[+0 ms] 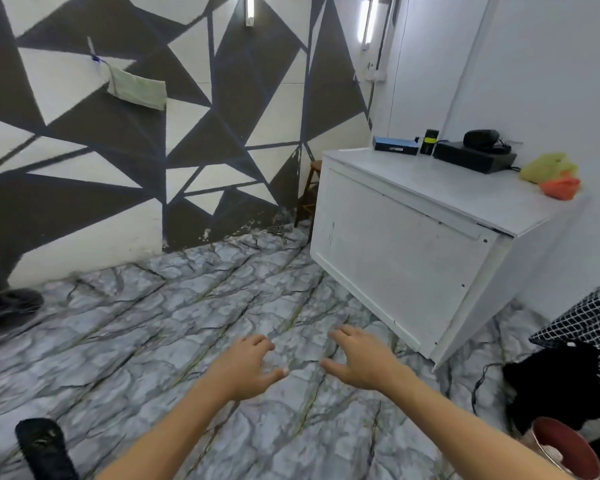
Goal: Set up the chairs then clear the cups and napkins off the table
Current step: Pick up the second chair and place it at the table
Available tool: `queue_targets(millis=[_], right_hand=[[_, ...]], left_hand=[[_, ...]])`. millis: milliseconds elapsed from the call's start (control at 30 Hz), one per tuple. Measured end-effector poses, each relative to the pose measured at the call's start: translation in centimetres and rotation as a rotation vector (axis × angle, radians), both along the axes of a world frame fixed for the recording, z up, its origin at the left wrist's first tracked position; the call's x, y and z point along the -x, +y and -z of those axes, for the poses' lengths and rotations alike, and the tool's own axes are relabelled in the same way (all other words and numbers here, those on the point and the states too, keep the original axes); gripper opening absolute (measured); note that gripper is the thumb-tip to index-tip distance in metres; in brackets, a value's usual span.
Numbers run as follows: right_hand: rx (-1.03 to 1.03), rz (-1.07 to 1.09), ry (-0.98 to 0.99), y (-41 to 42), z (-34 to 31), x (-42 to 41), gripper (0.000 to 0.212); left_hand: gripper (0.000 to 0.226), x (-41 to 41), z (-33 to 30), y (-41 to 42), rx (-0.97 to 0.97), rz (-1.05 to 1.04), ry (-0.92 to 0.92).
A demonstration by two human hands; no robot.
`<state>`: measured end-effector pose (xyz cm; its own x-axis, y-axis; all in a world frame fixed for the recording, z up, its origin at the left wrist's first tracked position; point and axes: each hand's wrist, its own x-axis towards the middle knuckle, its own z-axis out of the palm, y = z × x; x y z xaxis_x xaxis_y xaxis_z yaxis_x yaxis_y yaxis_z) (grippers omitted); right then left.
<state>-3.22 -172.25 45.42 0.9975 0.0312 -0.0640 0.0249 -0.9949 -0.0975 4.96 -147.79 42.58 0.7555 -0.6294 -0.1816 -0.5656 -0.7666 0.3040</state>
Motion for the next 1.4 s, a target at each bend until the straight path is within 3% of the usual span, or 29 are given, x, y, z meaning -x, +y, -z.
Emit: queue_targets(millis=[467, 833, 1400], right_hand=[[-0.046, -0.301, 0.001, -1.1, 1.1, -22.3, 0.068], [-0.089, -0.619, 0.068, 0.3, 0.2, -36.8, 0.066], [0.019, -1.043, 0.109, 18.8, 1.2, -48.7, 0.07]], left_hand=[[0.072, -14.4, -0.9, 1.7, -0.009, -0.342, -0.002], [0.076, -20.3, -0.8, 2.2, -0.012, -0.667, 0.054], [0.072, -22.6, 1.0, 14.8, 0.034, -1.054, 0.042]])
